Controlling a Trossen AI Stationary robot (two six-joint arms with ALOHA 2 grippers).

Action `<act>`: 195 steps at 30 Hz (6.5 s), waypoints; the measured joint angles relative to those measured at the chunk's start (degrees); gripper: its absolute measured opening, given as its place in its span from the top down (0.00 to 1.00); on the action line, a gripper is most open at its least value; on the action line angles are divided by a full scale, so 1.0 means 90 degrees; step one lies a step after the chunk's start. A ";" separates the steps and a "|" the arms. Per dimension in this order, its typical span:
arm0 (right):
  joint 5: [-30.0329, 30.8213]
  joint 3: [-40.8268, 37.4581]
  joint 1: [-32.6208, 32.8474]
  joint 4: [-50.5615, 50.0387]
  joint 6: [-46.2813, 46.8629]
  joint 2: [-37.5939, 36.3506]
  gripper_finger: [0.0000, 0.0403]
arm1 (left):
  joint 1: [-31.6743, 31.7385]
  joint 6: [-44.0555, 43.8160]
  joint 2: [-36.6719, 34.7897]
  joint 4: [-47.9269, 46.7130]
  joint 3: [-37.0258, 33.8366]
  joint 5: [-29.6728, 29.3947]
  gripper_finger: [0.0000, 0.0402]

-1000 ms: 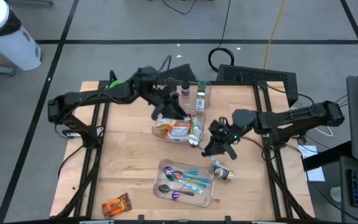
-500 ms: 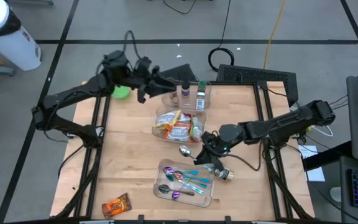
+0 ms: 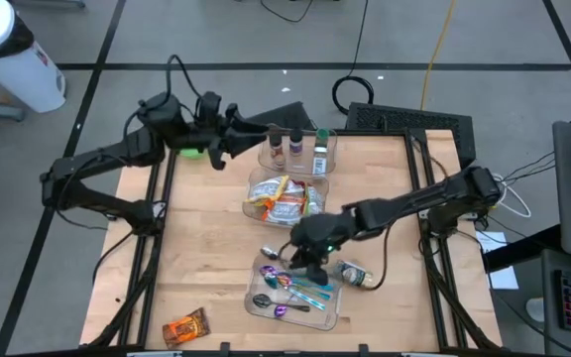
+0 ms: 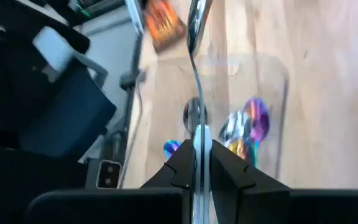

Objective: Pick & Place Food Item
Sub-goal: Put the blue spoon into the bottom transparent bin, then put the gold seasoning bottle into the top transparent bin

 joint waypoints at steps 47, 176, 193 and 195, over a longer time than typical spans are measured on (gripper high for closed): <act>0.0288 0.0055 -0.0021 -0.0062 0.0803 0.0807 0.63 | -0.2012 -0.0251 0.0493 -0.0262 0.0000 -0.3230 0.55; -0.0690 -0.2451 -0.3234 0.6630 -0.0012 -0.4226 0.68 | -0.1422 0.2199 -0.0145 -0.0646 0.0000 -0.3518 0.55; -0.0867 -0.0598 -0.2096 -0.0937 -0.1505 -0.3704 0.68 | -0.1422 0.2296 -0.0145 -0.0646 0.0000 -0.3519 0.55; -0.0897 -0.0542 -0.1763 -0.1609 -0.1291 -0.3528 0.68 | -0.1422 0.2301 -0.0145 -0.0648 0.0000 -0.3515 0.55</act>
